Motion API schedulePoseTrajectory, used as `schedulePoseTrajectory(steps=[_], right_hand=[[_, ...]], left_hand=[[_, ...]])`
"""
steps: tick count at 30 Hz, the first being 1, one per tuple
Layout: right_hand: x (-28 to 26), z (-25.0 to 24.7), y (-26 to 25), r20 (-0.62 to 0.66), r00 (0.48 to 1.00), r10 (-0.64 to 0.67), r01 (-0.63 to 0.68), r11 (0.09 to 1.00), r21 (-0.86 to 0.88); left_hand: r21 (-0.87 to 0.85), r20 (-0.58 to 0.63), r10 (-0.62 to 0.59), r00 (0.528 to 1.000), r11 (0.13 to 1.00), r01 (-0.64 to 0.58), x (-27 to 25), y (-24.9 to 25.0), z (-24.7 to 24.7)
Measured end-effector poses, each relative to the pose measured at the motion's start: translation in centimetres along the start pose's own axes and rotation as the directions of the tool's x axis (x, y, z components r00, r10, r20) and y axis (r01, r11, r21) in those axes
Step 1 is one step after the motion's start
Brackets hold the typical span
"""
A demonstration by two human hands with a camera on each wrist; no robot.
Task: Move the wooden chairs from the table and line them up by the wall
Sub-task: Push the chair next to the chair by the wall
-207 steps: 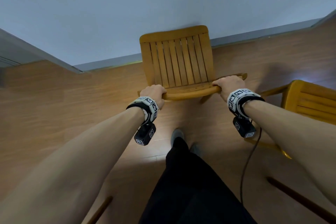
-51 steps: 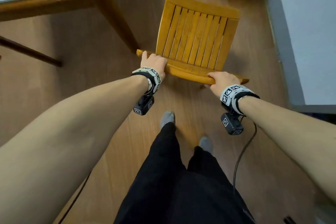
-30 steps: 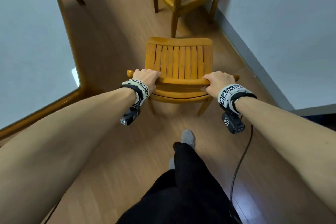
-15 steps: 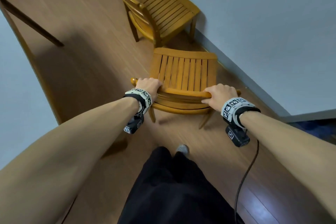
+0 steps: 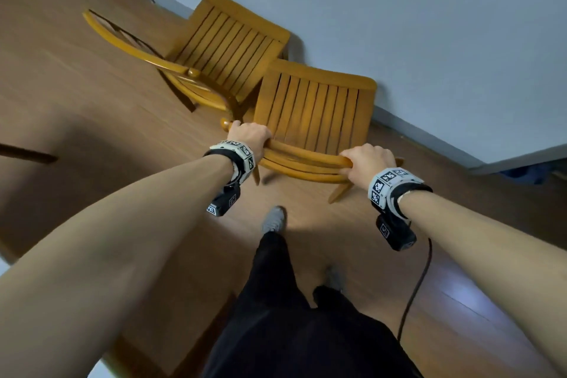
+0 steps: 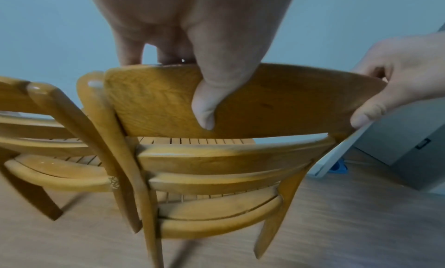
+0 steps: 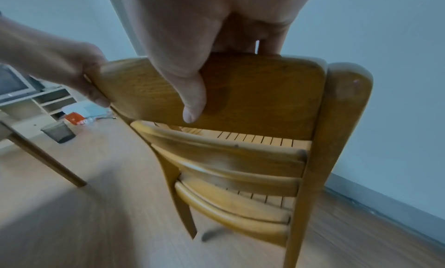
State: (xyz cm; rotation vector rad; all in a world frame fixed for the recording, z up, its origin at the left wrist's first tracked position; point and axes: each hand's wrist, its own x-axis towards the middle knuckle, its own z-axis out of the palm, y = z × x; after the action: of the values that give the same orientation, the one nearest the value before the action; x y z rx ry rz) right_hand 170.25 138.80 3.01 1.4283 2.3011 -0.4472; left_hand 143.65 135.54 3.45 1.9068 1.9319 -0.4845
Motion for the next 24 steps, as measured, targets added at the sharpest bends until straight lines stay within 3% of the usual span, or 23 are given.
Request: schedulePoseTrajectory(steps=[4,11,20,24], right_hand=[[4.0,1.4,-2.6,0.030,0.994,0.107,-0.109,0.991,0.075],[9.8,-1.3,-5.7,0.015,0.991,0.133,-0.134,0.985,0.113],[8.9,0.3,-5.7,0.041,0.983,0.177,-0.181,0.974,0.138],[8.0,1.8,-6.0,0.039,0.981,0.190,-0.194,0.961,0.194]], left_hand=[[0.007,0.046,0.056,0.997,0.998,-0.056,6.1,-3.4,0.3],[0.027,-0.012,0.119,0.993,0.993,-0.118,12.4,-8.6,-2.6],[0.078,0.067,0.177,0.982,0.980,-0.182,11.3,-8.3,-1.2],[0.057,0.002,0.169,0.986,0.984,-0.169,10.7,-8.3,0.8]])
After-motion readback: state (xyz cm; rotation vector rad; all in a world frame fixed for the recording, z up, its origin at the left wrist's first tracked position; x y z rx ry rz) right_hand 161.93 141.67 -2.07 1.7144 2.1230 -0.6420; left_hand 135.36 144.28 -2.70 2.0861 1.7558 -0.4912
